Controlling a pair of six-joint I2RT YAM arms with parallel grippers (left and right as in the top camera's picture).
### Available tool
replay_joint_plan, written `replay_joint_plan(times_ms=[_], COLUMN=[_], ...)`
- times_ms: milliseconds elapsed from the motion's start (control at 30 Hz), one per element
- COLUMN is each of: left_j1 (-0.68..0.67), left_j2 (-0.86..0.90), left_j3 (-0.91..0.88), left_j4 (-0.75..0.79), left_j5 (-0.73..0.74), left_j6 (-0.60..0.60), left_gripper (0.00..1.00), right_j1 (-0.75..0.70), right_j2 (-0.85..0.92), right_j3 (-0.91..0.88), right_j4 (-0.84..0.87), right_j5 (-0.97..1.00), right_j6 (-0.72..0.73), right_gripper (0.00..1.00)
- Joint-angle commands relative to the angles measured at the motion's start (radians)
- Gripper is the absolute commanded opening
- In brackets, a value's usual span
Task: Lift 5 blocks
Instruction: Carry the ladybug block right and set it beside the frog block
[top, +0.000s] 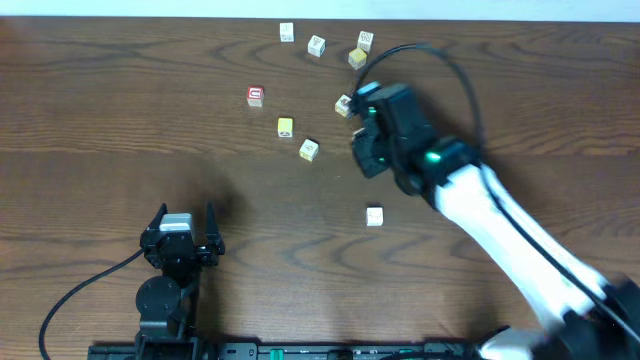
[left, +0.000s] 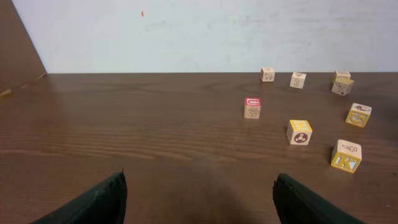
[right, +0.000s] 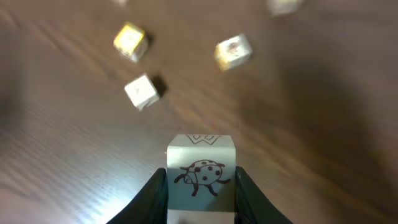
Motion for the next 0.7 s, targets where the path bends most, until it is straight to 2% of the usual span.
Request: replay_joint_plan(times_ms=[0,167,300,467,667], left_j1=[-0.004,-0.004,-0.004,-0.004,-0.004], left_j2=[-0.002,-0.002,-0.002,-0.002,-0.002], left_j3=[-0.017,-0.017,-0.017,-0.017,-0.017], left_j4=[-0.041,-0.042,-0.042,-0.042,-0.041], left_j5=[-0.011,-0.011,-0.011,-0.011,-0.011], left_j6=[-0.008,-0.008,-0.008,-0.008,-0.008], left_gripper=[0.75,0.75,0.75,0.75,0.75], right_j1=[0.003,0.003,0.005,0.006,0.006], right_j2=[-0.093,-0.15,-0.166,-0.192,-0.195], right_j3=[0.01,-0.03,-0.115,-0.309,-0.503], right_j4=[-0.082,-0.258,-0.289,-0.198,0.012], right_j5=[0.129,0.183,0.202,0.189,0.053], right_j6=[0.098,0.197,0.285,0.391,0.411], right_gripper=[0.08,0.01,0.01,0.01,0.04])
